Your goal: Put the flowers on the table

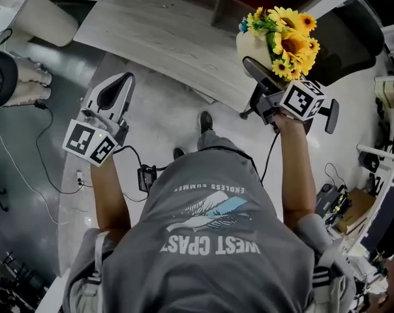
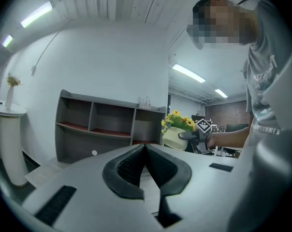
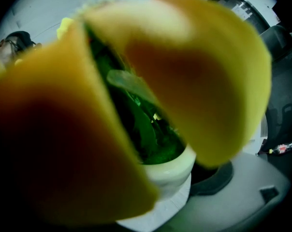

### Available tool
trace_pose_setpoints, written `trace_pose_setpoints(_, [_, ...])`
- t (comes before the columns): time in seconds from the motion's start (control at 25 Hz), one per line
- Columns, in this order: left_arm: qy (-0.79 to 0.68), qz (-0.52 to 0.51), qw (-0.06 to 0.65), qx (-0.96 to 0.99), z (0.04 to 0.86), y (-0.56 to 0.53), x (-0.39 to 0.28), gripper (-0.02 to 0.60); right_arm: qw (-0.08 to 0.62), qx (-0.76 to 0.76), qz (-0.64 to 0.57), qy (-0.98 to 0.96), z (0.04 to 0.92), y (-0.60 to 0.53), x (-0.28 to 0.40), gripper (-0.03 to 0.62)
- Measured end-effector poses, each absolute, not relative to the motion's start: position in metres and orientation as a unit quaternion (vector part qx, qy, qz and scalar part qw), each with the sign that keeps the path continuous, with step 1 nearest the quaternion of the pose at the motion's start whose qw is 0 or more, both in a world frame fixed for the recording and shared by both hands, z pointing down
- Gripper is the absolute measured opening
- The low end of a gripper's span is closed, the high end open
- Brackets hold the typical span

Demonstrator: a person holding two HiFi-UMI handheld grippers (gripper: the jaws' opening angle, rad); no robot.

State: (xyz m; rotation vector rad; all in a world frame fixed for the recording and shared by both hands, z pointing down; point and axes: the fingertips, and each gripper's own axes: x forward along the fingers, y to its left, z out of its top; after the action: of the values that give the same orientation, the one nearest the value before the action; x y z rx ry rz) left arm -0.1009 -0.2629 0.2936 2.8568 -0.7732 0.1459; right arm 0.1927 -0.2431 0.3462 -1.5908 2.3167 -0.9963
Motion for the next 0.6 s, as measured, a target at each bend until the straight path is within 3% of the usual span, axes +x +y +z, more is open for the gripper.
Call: trace_pose_setpoints(0.6, [-0.279,0.076,0.116,0.950,0.320,-0.280,-0.074,0.017,0.070,-0.515,-0.362,0.774,0.436,-0.291,0.230,0.522])
